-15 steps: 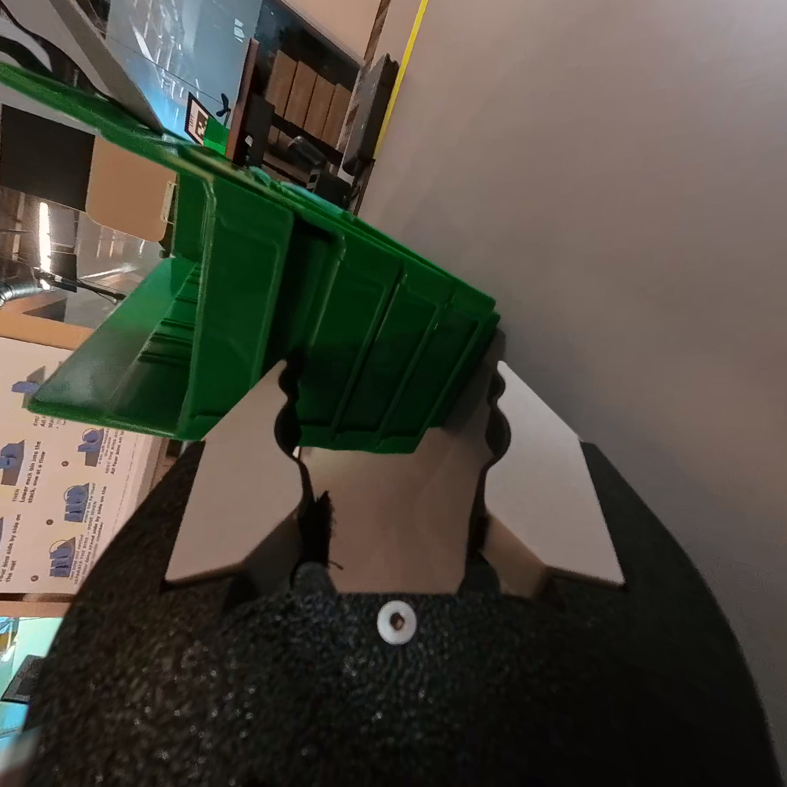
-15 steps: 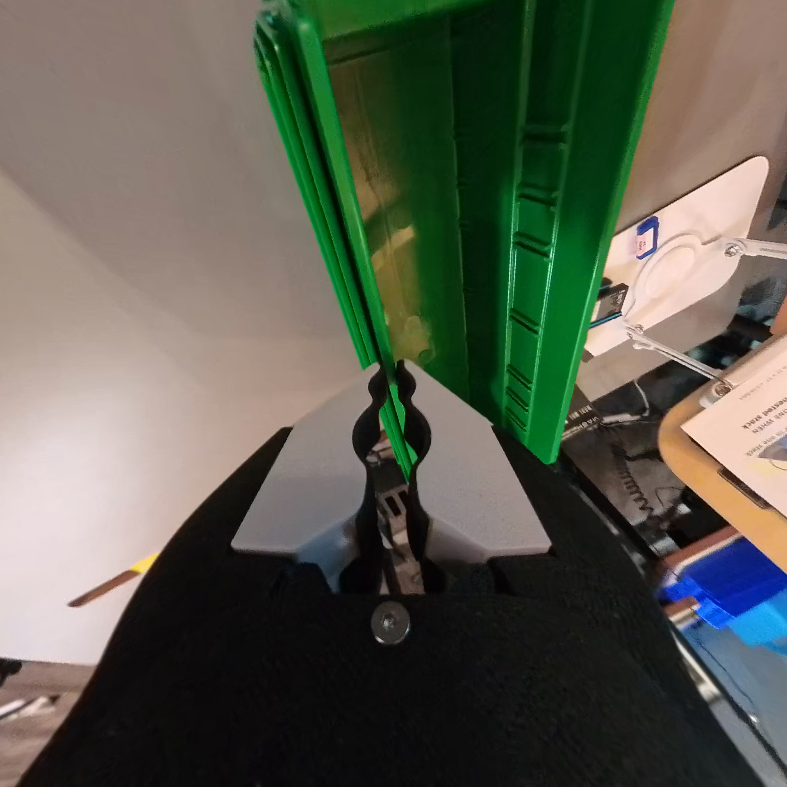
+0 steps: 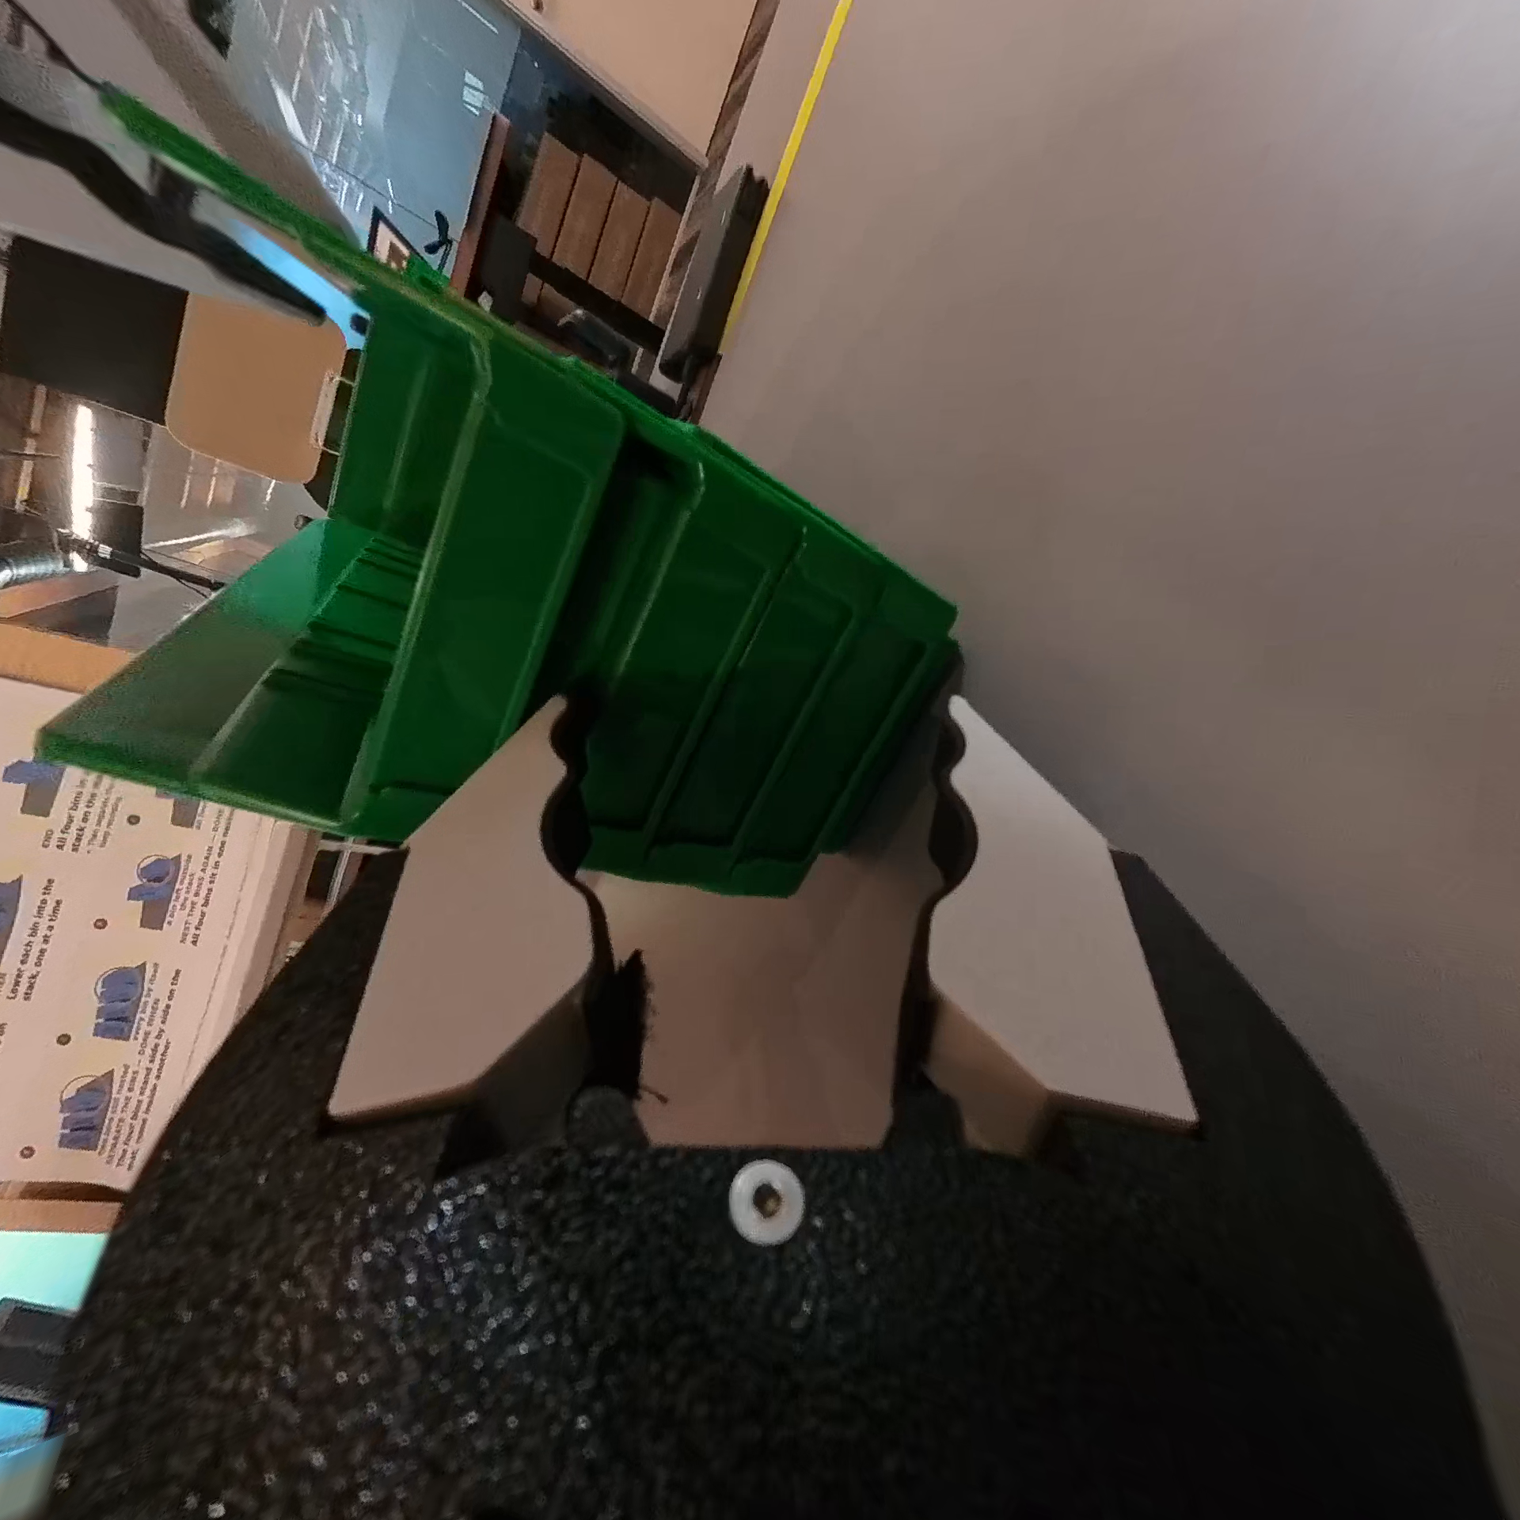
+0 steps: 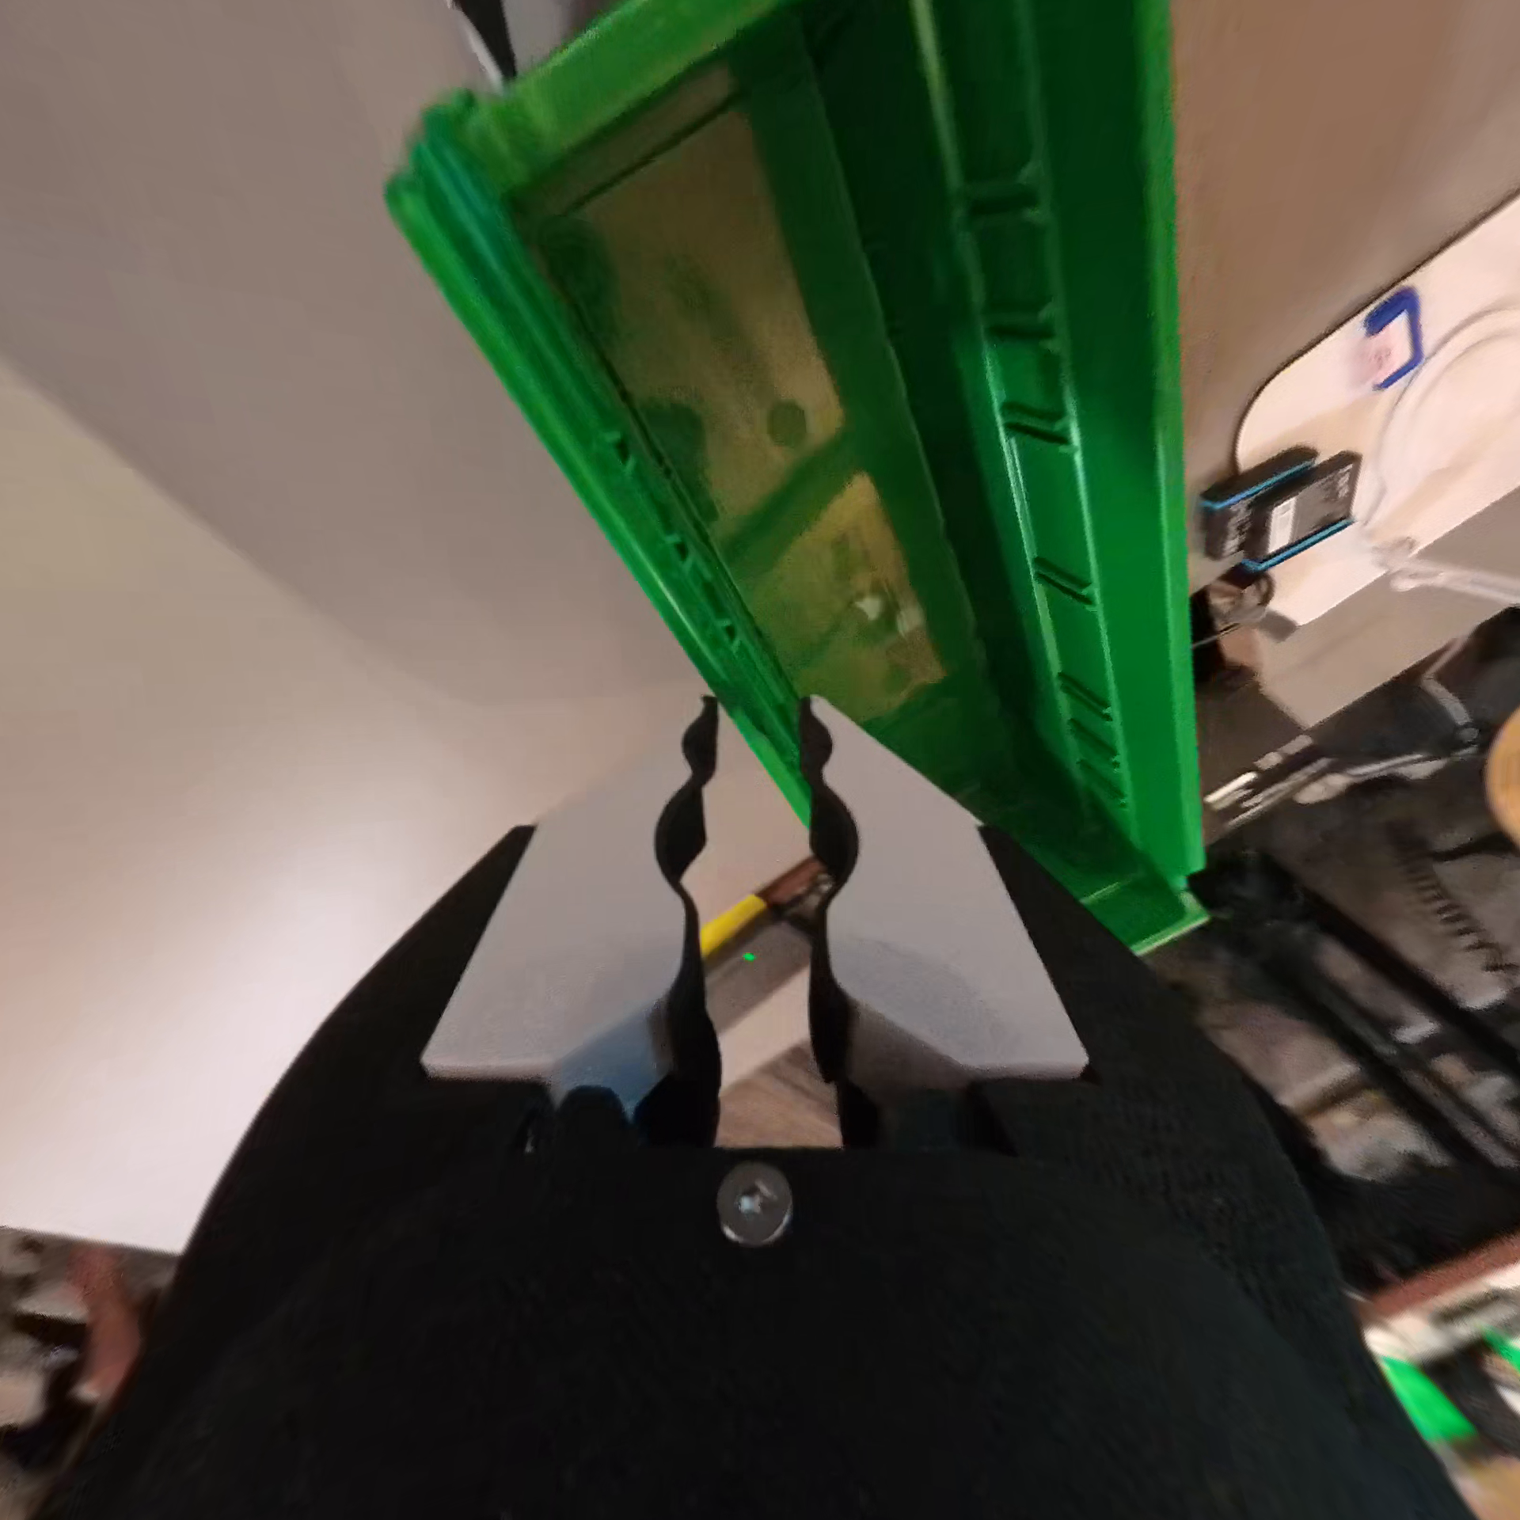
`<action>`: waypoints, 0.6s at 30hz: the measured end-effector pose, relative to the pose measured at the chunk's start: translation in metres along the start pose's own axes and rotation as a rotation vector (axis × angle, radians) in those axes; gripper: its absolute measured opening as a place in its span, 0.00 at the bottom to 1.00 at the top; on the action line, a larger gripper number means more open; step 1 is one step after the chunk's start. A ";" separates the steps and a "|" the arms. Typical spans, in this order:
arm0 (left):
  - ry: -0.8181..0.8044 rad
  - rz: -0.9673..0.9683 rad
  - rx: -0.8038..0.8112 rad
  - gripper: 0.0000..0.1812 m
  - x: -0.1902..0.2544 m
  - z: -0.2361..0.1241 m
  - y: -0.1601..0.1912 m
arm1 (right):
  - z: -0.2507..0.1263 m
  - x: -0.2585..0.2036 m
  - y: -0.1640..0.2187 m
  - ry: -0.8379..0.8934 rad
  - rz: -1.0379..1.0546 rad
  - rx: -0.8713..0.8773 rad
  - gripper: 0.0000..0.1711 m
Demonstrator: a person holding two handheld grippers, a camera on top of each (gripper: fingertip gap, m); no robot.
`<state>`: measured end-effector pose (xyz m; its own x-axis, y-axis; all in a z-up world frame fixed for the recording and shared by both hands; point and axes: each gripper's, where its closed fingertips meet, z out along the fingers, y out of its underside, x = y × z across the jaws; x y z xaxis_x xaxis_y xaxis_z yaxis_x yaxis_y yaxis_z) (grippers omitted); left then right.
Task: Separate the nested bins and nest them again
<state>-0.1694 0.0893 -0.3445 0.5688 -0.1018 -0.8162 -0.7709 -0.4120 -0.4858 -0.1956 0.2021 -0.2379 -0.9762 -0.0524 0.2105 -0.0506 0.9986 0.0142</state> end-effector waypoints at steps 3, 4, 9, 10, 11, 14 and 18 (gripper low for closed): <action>-0.008 -0.004 0.005 0.45 0.001 0.002 -0.003 | -0.021 0.004 -0.012 0.039 0.173 0.122 0.19; -0.009 -0.007 0.008 0.45 0.001 0.003 -0.005 | -0.031 0.007 -0.019 0.083 0.243 0.177 0.21; -0.023 0.001 0.037 0.47 0.005 0.008 -0.010 | -0.058 0.000 -0.077 0.358 0.483 0.335 0.29; -0.025 0.005 0.041 0.48 0.005 0.008 -0.010 | -0.052 -0.005 -0.089 0.393 0.522 0.331 0.31; -0.024 0.010 0.043 0.48 0.005 0.008 -0.010 | -0.043 -0.011 -0.100 0.413 0.539 0.306 0.33; -0.016 0.043 0.050 0.50 0.007 0.008 -0.008 | -0.013 -0.027 -0.117 0.455 0.528 0.131 0.34; 0.004 0.095 0.072 0.53 0.010 0.008 -0.005 | 0.015 -0.031 -0.128 0.412 0.531 -0.033 0.33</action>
<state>-0.1615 0.0975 -0.3527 0.4932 -0.1411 -0.8584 -0.8399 -0.3342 -0.4277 -0.1617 0.0763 -0.2607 -0.7066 0.4421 0.5525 0.4269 0.8891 -0.1654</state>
